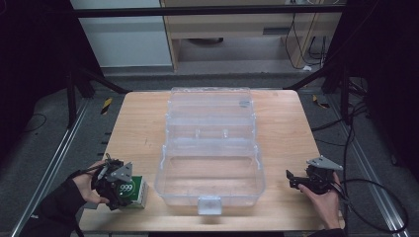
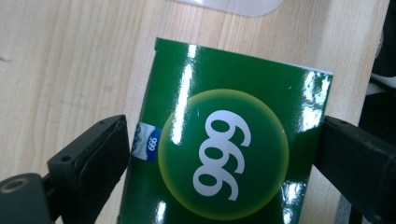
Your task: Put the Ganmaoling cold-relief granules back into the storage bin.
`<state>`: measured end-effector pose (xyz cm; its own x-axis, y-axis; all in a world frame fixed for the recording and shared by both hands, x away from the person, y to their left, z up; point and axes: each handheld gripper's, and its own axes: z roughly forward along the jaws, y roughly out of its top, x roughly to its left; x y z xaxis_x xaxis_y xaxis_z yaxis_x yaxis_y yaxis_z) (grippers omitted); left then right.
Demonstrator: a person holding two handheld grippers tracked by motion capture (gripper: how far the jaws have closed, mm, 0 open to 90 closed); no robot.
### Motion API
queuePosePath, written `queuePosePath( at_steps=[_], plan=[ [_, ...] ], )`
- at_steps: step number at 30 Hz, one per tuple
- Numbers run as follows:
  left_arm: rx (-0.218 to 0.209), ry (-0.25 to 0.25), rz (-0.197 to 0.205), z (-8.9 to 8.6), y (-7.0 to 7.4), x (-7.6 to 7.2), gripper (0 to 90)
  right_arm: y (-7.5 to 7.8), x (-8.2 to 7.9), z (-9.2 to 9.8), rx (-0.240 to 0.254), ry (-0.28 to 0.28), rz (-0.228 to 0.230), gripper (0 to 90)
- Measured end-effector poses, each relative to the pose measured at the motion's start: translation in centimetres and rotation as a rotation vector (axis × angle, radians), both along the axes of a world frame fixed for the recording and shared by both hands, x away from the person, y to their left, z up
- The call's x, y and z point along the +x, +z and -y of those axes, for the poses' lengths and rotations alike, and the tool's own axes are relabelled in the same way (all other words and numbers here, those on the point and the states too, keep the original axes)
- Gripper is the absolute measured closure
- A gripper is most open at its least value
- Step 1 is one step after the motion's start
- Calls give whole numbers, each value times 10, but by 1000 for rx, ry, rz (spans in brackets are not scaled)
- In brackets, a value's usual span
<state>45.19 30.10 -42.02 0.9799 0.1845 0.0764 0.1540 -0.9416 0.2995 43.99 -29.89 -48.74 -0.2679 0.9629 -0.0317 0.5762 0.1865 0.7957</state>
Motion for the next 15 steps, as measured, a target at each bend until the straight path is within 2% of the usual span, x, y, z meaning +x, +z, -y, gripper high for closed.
queuePosePath(
  at_steps=[7,15],
  plan=[
    [5,-4,-20,3,-10,3,48,-1,0,-1,-1,0,-7,6],
    [29,-16,-33,6,-18,5,49,-1,1,-1,-6,5,-14,6]
  ],
)
